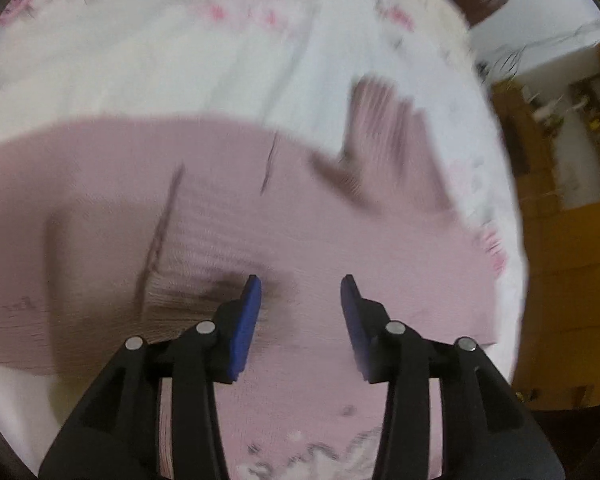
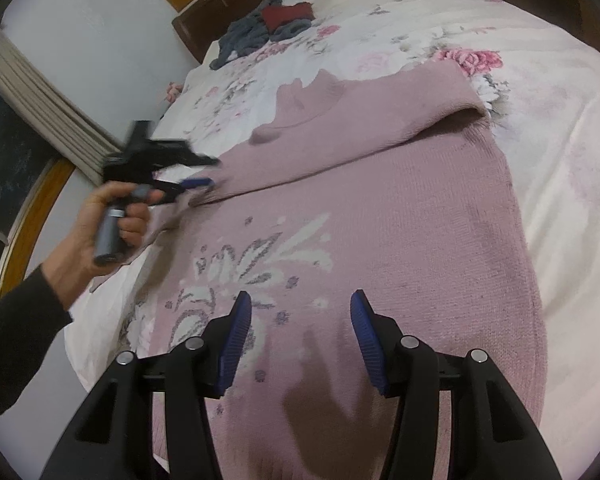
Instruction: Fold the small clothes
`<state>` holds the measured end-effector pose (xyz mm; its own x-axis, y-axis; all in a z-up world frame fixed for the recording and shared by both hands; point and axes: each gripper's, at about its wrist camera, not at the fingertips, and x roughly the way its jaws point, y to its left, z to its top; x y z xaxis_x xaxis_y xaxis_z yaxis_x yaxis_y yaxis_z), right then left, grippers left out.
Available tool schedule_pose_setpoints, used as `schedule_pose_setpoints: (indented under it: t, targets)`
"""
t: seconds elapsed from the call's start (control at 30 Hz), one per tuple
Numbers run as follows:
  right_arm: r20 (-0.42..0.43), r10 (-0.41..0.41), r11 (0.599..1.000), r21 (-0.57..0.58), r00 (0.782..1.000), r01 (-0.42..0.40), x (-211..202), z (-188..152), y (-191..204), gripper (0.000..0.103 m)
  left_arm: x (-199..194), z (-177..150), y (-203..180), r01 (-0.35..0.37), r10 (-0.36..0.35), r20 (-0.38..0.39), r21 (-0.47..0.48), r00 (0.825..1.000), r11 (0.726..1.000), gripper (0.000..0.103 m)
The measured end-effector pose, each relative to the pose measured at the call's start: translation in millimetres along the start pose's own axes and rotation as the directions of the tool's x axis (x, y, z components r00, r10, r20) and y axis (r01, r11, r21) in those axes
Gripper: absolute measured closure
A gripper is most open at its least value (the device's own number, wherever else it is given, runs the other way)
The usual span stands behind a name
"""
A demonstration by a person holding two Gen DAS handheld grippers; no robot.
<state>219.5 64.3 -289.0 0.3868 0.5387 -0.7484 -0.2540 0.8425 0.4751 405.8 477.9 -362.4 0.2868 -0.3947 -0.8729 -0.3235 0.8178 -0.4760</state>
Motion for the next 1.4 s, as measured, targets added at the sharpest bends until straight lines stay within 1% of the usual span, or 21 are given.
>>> schedule_pose_setpoints:
  t: [0.07, 0.13, 0.2, 0.27, 0.33, 0.37, 0.4, 0.5, 0.6, 0.67, 0.77, 0.87, 1.03, 1.1, 1.13, 1.17, 1.23, 1.27, 1.3, 1.37, 1.4]
  targets:
    - [0.006, -0.005, 1.000, -0.009, 1.000, 0.005, -4.5, 0.1, 2.8, 0.050, 3.7, -1.0, 13.6, 0.014, -0.014, -0.003, -0.035, 1.000, 0.999, 0.074]
    - [0.003, -0.012, 1.000, -0.008, 1.000, 0.012, -7.5, 0.2, 2.0, 0.050, -8.5, -2.4, 23.1, 0.038, -0.037, 0.011, -0.059, 0.999, 0.998, 0.073]
    - [-0.003, -0.016, 1.000, -0.008, 1.000, 0.016, -9.2, -0.2, 1.6, 0.050, -27.6, -5.7, 35.8, 0.029, -0.027, 0.037, -0.062, 0.999, 0.998, 0.064]
    - [-0.003, -0.015, 1.000, -0.015, 1.000, 0.015, -11.6, 0.4, 3.5, 0.050, -62.5, -11.5, 63.3, 0.053, -0.043, 0.103, -0.095, 0.994, 0.994, 0.042]
    - [0.004, -0.012, 1.000, -0.028, 1.000, 0.012, -15.4, 1.3, 7.8, 0.050, -109.2, -20.9, 105.6, 0.087, -0.057, 0.196, -0.149, 0.979, 0.985, 0.033]
    - [0.010, -0.010, 0.999, -0.037, 1.000, 0.011, -17.7, 1.6, 11.5, 0.046, -130.6, -25.3, 128.3, 0.085, -0.040, 0.239, -0.182, 0.970, 0.980, 0.027]
    - [0.012, -0.010, 0.999, -0.044, 1.000, 0.011, -18.6, 1.4, 14.6, 0.044, -151.8, -29.7, 151.0, 0.084, -0.022, 0.278, -0.215, 0.960, 0.973, 0.026]
    - [0.002, 0.002, 0.998, -0.063, 1.000, -0.002, -15.2, -0.3, 24.4, 0.044, -217.5, -57.4, 232.9, 0.107, 0.039, 0.388, -0.347, 0.921, 0.932, 0.022]
    - [-0.027, 0.025, 0.997, -0.078, 0.999, -0.027, -6.3, -4.8, 38.2, 0.044, -272.6, -94.5, 315.8, 0.161, 0.107, 0.469, -0.496, 0.877, 0.854, 0.021]
    - [-0.044, 0.040, 0.995, -0.085, 0.998, -0.044, -0.2, -7.5, 47.6, 0.044, -289.4, -110.2, 345.7, 0.162, 0.147, 0.482, -0.541, 0.863, 0.825, 0.021]
    - [-0.065, 0.060, 0.993, -0.095, 0.996, -0.066, 9.5, -9.9, 63.8, 0.044, -294.3, -126.6, 380.7, 0.148, 0.187, 0.461, -0.599, 0.868, 0.787, 0.023]
    - [-0.076, 0.067, 0.991, -0.109, 0.995, -0.075, 16.2, -9.4, 76.7, 0.044, -281.9, -131.9, 399.7, 0.172, 0.181, 0.451, -0.634, 0.874, 0.754, 0.027]
    - [-0.079, 0.064, 0.988, -0.132, 0.995, -0.074, 18.2, -7.2, 88.9, 0.044, -269.8, -120.2, 408.8, 0.155, 0.196, 0.453, -0.629, 0.870, 0.762, 0.027]
    - [-0.082, 0.057, 0.988, -0.140, 0.995, -0.069, 19.1, -7.5, 89.9, 0.044, -268.5, -114.5, 413.7, 0.133, 0.219, 0.441, -0.638, 0.871, 0.758, 0.040]
    - [-0.083, 0.054, 0.988, -0.141, 0.995, -0.066, 19.9, -8.0, 90.1, 0.044, -268.3, -111.3, 415.6, 0.117, 0.227, 0.425, -0.644, 0.876, 0.756, 0.066]
    - [-0.085, 0.050, 0.988, -0.141, 0.995, -0.062, 20.3, -7.8, 89.4, 0.044, -267.7, -107.5, 417.1, 0.115, 0.221, 0.414, -0.647, 0.883, 0.754, 0.100]
    - [-0.089, 0.044, 0.989, -0.136, 0.995, -0.056, 21.7, -8.0, 88.1, 0.044, -275.1, -102.2, 411.1, 0.125, 0.221, 0.436, -0.637, 0.873, 0.761, 0.097]
    - [-0.090, 0.044, 0.990, -0.133, 0.995, -0.056, 21.9, -7.9, 88.1, 0.044, -280.3, -97.8, 403.7, 0.137, 0.213, 0.458, -0.619, 0.863, 0.774, 0.097]
    - [-0.091, 0.047, 0.990, -0.130, 0.995, -0.058, 21.2, -7.5, 88.3, 0.044, -285.4, -90.5, 393.5, 0.144, 0.205, 0.478, -0.596, 0.854, 0.790, 0.097]
    - [-0.084, 0.054, 0.990, -0.127, 0.995, -0.064, 18.2, -6.3, 89.2, 0.044, -303.7, -73.1, 354.8, 0.166, 0.161, 0.531, -0.515, 0.832, 0.841, 0.097]
    - [-0.081, 0.057, 0.990, -0.126, 0.995, -0.067, 16.5, -5.8, 89.5, 0.044, -309.3, -68.6, 342.7, 0.170, 0.146, 0.545, -0.487, 0.825, 0.856, 0.097]
